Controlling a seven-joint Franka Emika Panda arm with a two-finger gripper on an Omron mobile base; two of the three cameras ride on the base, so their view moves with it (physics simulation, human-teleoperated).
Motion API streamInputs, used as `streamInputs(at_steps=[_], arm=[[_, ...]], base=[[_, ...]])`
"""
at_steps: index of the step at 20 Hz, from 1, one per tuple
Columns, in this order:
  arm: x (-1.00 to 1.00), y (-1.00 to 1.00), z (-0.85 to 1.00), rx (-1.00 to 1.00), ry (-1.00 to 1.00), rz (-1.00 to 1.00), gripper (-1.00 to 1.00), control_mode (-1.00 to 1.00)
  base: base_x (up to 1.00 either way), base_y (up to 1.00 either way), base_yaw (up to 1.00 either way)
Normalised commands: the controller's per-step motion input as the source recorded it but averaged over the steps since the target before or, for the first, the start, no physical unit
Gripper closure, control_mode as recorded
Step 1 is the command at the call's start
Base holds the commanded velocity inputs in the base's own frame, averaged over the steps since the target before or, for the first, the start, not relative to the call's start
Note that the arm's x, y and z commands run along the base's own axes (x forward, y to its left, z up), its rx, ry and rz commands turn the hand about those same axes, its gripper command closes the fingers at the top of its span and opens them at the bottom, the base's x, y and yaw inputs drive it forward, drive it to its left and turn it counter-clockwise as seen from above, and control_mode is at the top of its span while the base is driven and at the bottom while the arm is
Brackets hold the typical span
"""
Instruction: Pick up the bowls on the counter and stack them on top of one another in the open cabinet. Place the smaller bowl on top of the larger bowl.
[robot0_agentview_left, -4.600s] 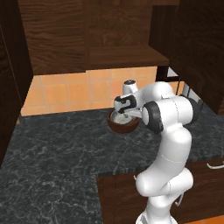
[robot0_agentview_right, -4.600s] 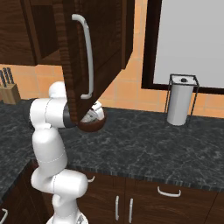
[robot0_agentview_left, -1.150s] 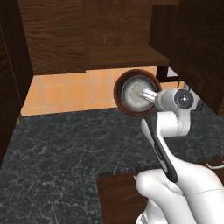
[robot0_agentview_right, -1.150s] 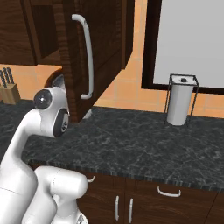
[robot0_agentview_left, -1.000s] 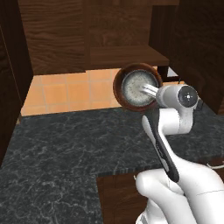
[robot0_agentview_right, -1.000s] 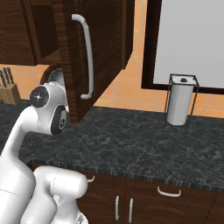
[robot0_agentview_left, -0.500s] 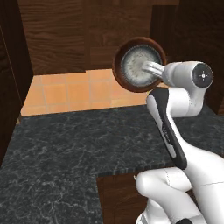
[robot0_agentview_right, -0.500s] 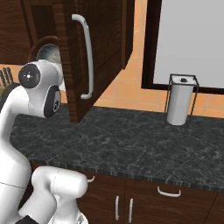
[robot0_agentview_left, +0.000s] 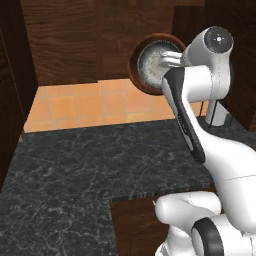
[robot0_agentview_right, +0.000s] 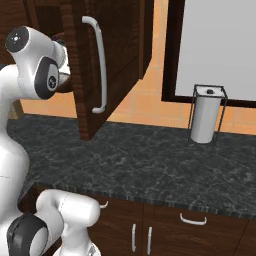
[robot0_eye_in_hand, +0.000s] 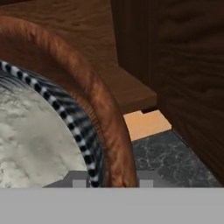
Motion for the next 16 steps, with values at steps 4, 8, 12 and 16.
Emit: streamInputs(at_steps=[4,8,12,16], arm=[[0.24,0.01,0.04,0.01,-0.1,-0.14,1.0,-1.0],[0.81,0.0,0.13,0.04,0.0,-0.17,1.0,-1.0],[0.68,0.0,0.24,0.01,0.0,-0.12,1.0,-1.0],[0.49,0.0,0.04,0.01,0.0,-0.04,1.0,-1.0]], base=[[0.0,0.0,0.0],[0.0,0.0,0.0],[0.0,0.0,0.0],[0.0,0.0,0.0]])
